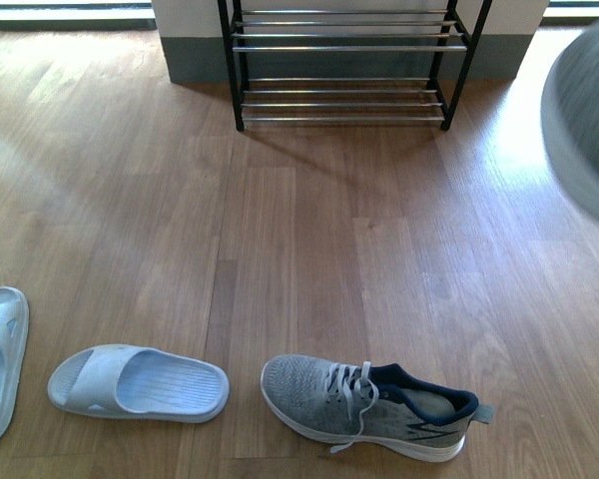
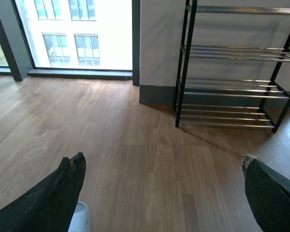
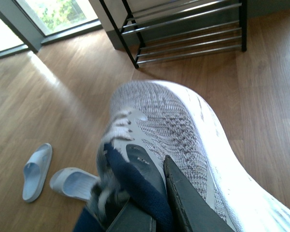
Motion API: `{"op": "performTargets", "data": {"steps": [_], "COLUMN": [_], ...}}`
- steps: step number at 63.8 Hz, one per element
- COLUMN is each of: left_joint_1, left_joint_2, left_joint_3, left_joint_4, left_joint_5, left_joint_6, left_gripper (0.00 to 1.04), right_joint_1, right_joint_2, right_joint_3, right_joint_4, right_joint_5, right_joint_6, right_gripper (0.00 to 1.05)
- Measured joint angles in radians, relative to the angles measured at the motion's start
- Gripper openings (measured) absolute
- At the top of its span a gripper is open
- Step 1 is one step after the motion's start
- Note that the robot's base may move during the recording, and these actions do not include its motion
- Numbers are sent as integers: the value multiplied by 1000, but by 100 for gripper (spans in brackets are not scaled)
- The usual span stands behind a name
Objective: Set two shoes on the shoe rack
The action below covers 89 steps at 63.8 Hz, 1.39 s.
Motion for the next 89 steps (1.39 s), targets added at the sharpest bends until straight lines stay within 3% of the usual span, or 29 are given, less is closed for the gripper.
{"op": "performTargets", "data": {"steps": [59,65,68,70,73,77,84,89], "left_joint_1": [-2,-170,-232,-255,-270,-301,-346,-355], "left_joint_2": [2,264,458,570,723,997,1427,1689], "left_joint_3": [1,142,187,203,230,290,416,497], "left_joint_4": [-2,-279,-266,-216,-129,43,251,317], "left_joint_5": [-7,-469,-627,-671,-675,-608,-509,-434], "left_joint_6": [-5,-291,-467,-552,-681,-875,-1026,-1102], "left_gripper": [95,95,95,95,95,95,95,95], "right_joint_1": [-3,-3,-3,-3,-2,-2,-2,-2], "right_joint_2": [-2,-2,-2,-2,-2,-2,-2,-2], "right_joint_3": [5,5,5,5,5,5,5,5], "right_joint_4": [3,3,3,3,3,3,3,3], "right_joint_5": [1,2,1,-3,-10,-13,-18,-13], "right_joint_6": [6,6,6,6,6,6,6,6], "right_gripper": [1,1,1,1,1,1,1,1]}}
